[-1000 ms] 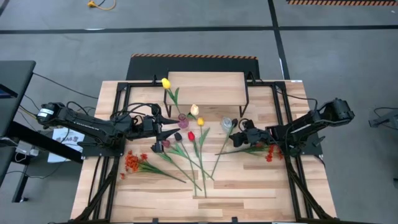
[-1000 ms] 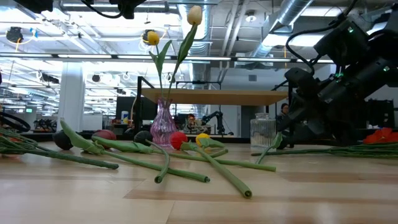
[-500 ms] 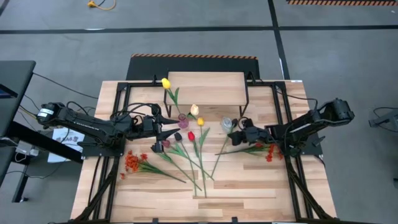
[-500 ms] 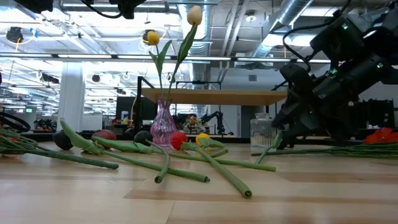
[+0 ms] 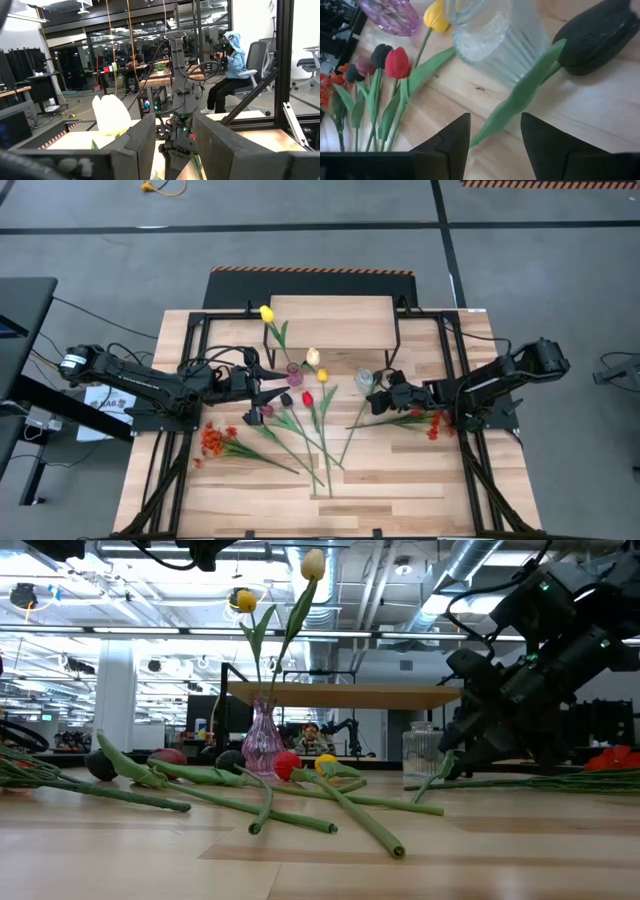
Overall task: Pick and place flowers into a vace then onto a shelf
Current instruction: Put the top black tulip into the purple vase
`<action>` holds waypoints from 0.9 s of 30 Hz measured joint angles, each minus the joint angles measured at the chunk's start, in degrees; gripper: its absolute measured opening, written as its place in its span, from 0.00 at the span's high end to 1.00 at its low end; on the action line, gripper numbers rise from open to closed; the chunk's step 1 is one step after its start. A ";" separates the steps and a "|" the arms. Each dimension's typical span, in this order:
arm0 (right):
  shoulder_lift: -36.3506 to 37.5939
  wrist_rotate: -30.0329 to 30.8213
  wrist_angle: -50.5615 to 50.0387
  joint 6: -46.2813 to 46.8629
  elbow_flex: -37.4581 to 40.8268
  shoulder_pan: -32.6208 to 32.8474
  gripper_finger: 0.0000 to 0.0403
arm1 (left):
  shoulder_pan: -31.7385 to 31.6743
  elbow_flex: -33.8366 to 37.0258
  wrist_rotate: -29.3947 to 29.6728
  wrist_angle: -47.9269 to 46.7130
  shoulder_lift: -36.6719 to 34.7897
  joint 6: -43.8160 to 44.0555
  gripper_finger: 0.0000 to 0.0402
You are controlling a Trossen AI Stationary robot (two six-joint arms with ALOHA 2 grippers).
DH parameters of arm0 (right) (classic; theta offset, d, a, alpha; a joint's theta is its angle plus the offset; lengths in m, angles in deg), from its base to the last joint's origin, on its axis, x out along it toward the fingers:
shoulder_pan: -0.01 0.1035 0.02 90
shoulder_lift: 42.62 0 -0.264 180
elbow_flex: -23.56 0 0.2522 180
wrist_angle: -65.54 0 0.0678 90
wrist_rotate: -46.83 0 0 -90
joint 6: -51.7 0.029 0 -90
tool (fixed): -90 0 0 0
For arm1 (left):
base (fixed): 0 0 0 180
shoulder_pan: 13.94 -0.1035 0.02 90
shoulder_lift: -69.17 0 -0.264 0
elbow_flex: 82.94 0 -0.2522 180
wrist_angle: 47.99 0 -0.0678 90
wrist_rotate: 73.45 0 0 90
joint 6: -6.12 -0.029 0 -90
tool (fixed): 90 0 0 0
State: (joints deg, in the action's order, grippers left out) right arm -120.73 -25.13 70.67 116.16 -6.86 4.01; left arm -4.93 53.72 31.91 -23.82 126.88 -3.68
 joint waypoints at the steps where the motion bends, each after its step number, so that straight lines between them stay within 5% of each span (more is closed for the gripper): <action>1: 0.00 -0.04 -0.12 0.00 0.00 -0.26 0.59 | 0.01 0.00 0.02 0.01 0.00 0.00 0.70; 27: 0.00 -1.77 -0.87 -0.61 0.00 -3.14 0.68 | 0.01 0.00 0.00 0.04 0.00 0.04 0.70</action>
State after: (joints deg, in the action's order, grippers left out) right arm -120.73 -26.90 69.80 115.55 -6.86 0.87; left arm -4.91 53.72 31.91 -23.78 126.88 -3.64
